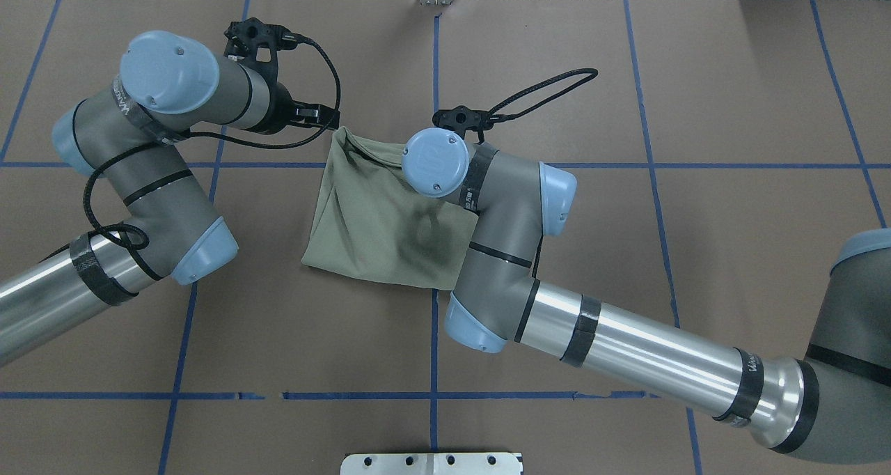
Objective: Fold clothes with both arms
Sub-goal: 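Lay the near edge over the far edge with both grippers, then release the shirt and raise the right gripper away while the left gripper presses the fold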
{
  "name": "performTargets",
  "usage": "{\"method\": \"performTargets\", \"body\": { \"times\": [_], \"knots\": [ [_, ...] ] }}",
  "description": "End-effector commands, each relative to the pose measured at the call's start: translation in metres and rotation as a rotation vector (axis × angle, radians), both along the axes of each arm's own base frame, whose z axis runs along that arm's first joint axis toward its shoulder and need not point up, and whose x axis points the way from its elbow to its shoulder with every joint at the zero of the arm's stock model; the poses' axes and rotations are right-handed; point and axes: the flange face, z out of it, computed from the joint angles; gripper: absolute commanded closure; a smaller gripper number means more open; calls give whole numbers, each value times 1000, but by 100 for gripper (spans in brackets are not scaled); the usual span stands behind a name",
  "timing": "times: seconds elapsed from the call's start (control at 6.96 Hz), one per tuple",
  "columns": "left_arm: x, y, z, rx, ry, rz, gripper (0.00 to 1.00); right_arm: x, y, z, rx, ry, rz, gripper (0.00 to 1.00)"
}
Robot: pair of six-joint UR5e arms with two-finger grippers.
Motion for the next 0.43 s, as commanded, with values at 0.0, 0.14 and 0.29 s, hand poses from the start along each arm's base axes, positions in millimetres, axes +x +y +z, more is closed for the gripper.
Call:
{"method": "performTargets", "body": {
  "times": [0.0,0.14,0.29],
  "knots": [
    [1,1,0,-1,0,1,0,37,-62,21,11,71,15,0],
    [0,0,0,-1,0,0,0,54,-92,47,-15,122,38,0],
    [0,0,1,-2,0,-1,0,77,-118,57,-20,149,50,0]
  ]
}}
